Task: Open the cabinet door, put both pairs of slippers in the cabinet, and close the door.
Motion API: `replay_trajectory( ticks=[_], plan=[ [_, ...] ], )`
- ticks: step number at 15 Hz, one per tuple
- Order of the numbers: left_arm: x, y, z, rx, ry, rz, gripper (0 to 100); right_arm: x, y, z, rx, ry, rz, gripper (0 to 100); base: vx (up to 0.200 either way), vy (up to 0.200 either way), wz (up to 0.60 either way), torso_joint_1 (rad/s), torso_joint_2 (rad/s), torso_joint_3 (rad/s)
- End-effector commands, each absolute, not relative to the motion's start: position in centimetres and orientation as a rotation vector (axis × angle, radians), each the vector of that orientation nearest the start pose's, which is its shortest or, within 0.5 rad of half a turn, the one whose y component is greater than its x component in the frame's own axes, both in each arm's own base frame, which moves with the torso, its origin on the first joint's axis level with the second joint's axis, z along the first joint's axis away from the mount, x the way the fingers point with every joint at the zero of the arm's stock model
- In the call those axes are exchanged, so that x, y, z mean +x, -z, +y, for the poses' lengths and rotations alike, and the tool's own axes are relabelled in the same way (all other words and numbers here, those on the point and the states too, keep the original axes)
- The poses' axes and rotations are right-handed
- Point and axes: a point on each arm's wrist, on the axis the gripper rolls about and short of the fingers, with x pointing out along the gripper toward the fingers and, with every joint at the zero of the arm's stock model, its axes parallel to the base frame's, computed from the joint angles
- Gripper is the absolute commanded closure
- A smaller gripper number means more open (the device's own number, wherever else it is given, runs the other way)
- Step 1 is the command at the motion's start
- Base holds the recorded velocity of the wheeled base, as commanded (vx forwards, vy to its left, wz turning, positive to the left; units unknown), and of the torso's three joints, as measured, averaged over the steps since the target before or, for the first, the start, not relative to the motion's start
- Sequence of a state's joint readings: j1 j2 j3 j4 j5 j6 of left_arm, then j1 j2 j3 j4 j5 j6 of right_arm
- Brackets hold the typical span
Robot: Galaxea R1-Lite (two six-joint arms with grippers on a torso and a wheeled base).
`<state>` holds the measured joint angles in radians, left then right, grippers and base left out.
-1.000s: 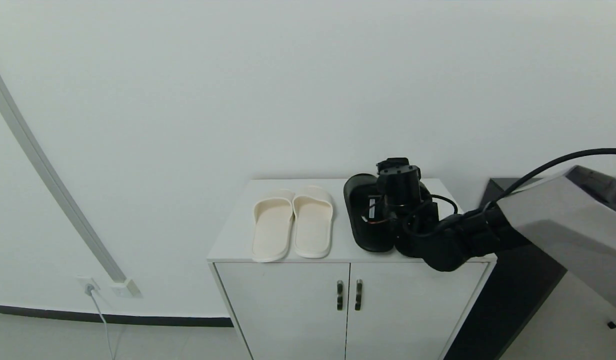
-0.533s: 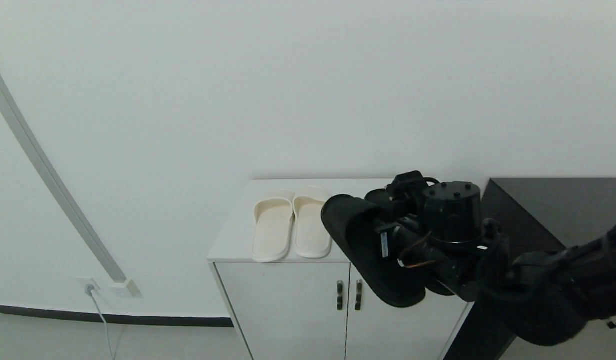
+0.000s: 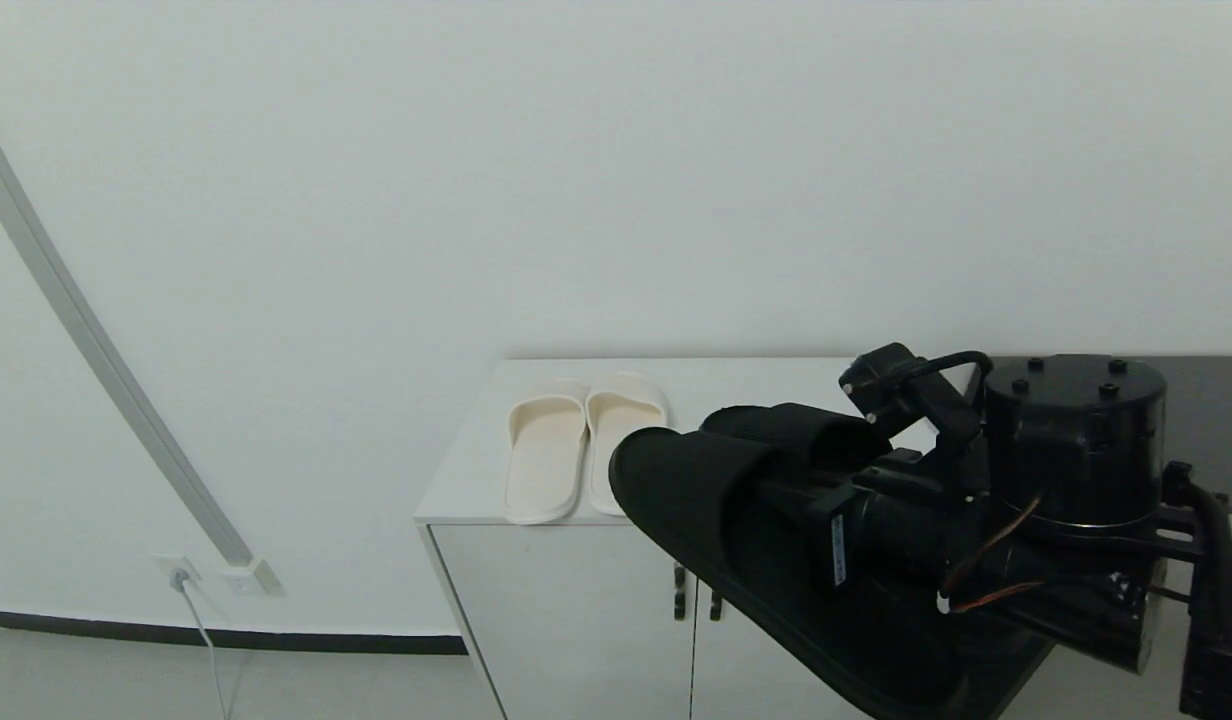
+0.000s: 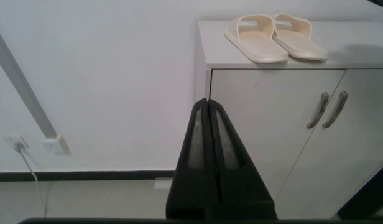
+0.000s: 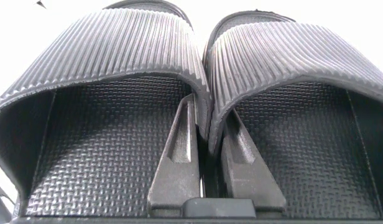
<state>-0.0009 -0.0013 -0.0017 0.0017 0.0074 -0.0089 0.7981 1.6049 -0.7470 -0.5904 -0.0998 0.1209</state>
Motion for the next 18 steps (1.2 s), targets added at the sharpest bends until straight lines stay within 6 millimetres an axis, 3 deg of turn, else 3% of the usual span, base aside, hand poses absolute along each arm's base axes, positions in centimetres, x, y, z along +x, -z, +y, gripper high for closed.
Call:
replay_trajectory(
  ticks=[1, 4, 12, 18],
  plan=[
    [-2.3, -7.6, 0.0, -0.009, -0.008, 0.001, 100, 19.4, -19.5, 19.6, 0.005, -0.688, 0.274, 100, 0.0, 0.0, 0.0, 0.0, 0.0, 0.0],
    [-2.3, -7.6, 0.0, -0.009, -0.006, 0.0, 100, 19.2, -19.2, 19.5, -0.002, -0.69, 0.28, 100, 0.0, 0.0, 0.0, 0.0, 0.0, 0.0],
    [-2.3, -7.6, 0.0, -0.009, -0.006, 0.002, 100, 18.5, -17.9, 18.9, -0.104, -0.706, 0.276, 100, -0.2, 0.0, 0.0, 0.001, 0.0, 0.002],
    [-2.3, -7.6, 0.0, -0.009, -0.006, 0.0, 100, 18.4, -17.5, 18.6, -0.139, -0.711, 0.235, 100, 0.0, 0.0, 0.0, 0.0, 0.0, 0.0]
  ],
)
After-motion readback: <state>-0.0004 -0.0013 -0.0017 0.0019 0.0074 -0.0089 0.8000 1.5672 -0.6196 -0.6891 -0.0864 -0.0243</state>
